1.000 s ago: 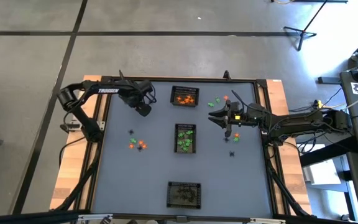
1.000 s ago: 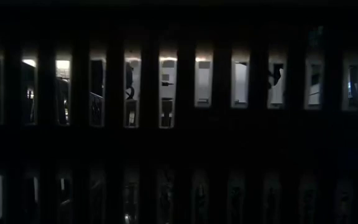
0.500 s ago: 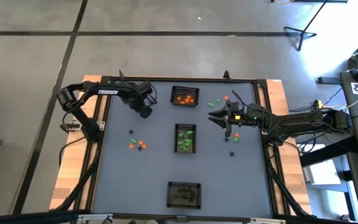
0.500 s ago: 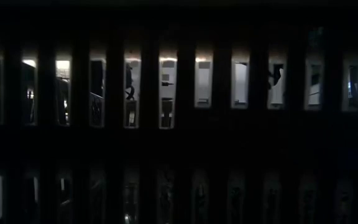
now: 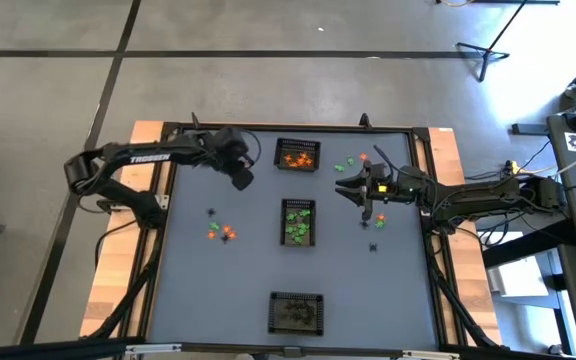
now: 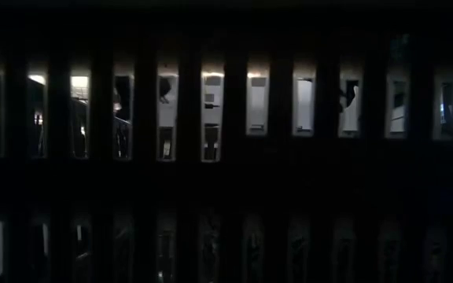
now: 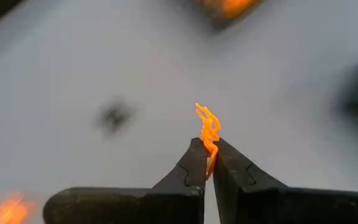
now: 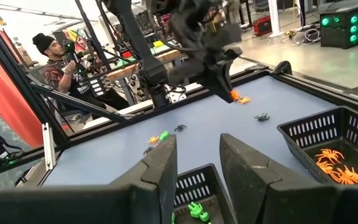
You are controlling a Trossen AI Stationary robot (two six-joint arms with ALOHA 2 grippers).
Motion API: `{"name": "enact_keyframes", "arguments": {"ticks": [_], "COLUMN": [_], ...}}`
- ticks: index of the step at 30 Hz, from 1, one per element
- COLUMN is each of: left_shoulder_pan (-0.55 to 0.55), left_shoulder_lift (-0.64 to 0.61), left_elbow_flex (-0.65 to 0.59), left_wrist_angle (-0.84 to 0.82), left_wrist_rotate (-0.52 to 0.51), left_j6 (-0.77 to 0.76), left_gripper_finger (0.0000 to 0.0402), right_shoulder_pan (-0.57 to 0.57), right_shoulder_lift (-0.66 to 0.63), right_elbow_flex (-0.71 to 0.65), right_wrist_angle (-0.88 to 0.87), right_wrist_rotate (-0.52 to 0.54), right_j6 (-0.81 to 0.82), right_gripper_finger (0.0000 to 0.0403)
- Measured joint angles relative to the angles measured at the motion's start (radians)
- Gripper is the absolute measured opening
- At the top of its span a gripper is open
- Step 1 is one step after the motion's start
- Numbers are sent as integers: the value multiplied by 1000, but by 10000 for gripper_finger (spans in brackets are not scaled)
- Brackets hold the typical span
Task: Sort Halloween decoration
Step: Put the orange spider toy into the top black bin
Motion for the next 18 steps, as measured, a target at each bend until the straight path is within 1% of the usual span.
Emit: {"name": "enact_keyframes", "arguments": {"ticks": [3,6,8,12,14,18], "left_shoulder_pan": [-49,-82,-86,-74,-65,-38], "left_shoulder_lift": [-1,33,65,133,167,240], "left_elbow_flex": [2,2,2,3,26,95], "left_wrist_angle": [178,334,434,698,731,709], "left_wrist_rotate": [77,116,140,230,238,235], "left_j6": [0,-10,-25,-88,-95,-94], "left_gripper_finger": [0,0,0,0,0,0], "right_shoulder_pan": [0,0,0,0,-1,-1], "right_shoulder_lift": [0,0,0,0,0,0], "right_elbow_flex": [0,0,0,0,0,0], "right_wrist_angle": [10,23,27,29,31,32], "right_wrist_rotate": [0,0,0,30,48,62], "right_j6": [0,5,5,5,0,-5], "right_gripper_finger": [119,119,119,119,119,119]}}
